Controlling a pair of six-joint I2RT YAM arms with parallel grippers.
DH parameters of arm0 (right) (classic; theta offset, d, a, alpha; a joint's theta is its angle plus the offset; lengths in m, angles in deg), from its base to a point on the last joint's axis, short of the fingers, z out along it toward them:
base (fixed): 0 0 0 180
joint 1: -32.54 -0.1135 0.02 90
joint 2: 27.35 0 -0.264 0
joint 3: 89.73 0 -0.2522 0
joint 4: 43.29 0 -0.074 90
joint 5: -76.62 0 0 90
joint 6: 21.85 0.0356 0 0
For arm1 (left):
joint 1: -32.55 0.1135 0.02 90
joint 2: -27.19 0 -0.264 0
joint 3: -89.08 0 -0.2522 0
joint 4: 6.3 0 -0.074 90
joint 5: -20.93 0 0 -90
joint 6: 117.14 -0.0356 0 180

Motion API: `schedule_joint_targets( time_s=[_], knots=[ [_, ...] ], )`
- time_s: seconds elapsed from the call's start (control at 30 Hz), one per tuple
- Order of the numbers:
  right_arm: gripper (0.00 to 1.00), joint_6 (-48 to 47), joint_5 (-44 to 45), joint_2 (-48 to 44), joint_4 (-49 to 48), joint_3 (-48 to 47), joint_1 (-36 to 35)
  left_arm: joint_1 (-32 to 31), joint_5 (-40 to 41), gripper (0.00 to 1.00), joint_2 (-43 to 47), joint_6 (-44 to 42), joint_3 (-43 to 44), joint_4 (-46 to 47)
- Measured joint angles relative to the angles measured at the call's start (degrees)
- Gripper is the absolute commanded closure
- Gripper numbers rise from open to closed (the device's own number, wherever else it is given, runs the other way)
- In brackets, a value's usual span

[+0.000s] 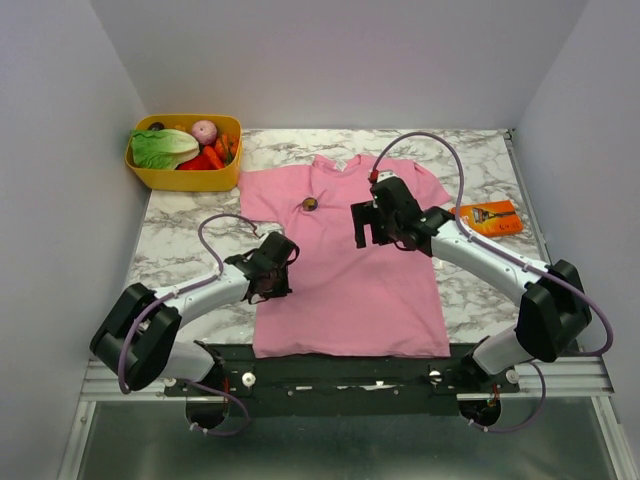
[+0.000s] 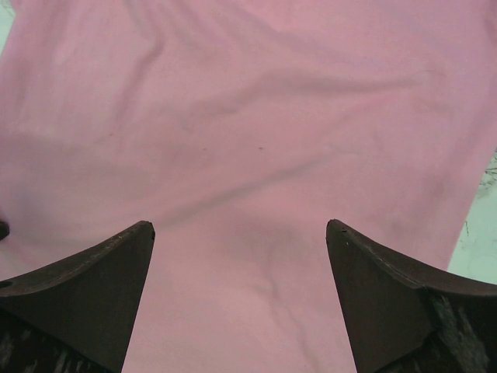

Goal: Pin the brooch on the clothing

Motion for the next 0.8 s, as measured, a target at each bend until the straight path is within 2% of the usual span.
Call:
schedule_joint_targets(
  time_s=[0.17,0.37,0.5,0.57,0.67,0.7,0.8],
  knots=[
    [0.00,-0.2,-1.6,0.0,0.0,0.0,0.0,-0.1,0.8,1.00,1.1,-0.5,0.0,-2.7],
    [0.00,-0.3,-3.5,0.2,0.0,0.3,0.1,-0.8,0.9,0.92,3.8,-2.5,1.6,-5.4],
    [0.00,-0.3,-4.9,0.9,-0.1,0.3,1.3,-0.9,1.6,0.78,5.4,-5.0,6.5,-5.3],
    [0.00,-0.4,-5.5,1.5,-0.2,-0.1,2.6,-0.9,2.3,0.76,4.9,-6.4,10.1,-5.1],
    [0.00,-0.6,-7.0,3.4,-0.3,-2.5,5.5,-0.7,3.4,0.68,1.6,-9.2,17.0,-4.4],
    [0.00,-0.8,-7.4,4.0,-0.5,-3.5,6.5,-0.5,3.5,0.59,-0.2,-10.3,19.5,-3.7],
    [0.00,-1.0,-8.8,6.1,-1.1,-7.1,9.4,0.6,3.3,0.49,-5.7,-13.0,25.8,-2.7]
  ],
)
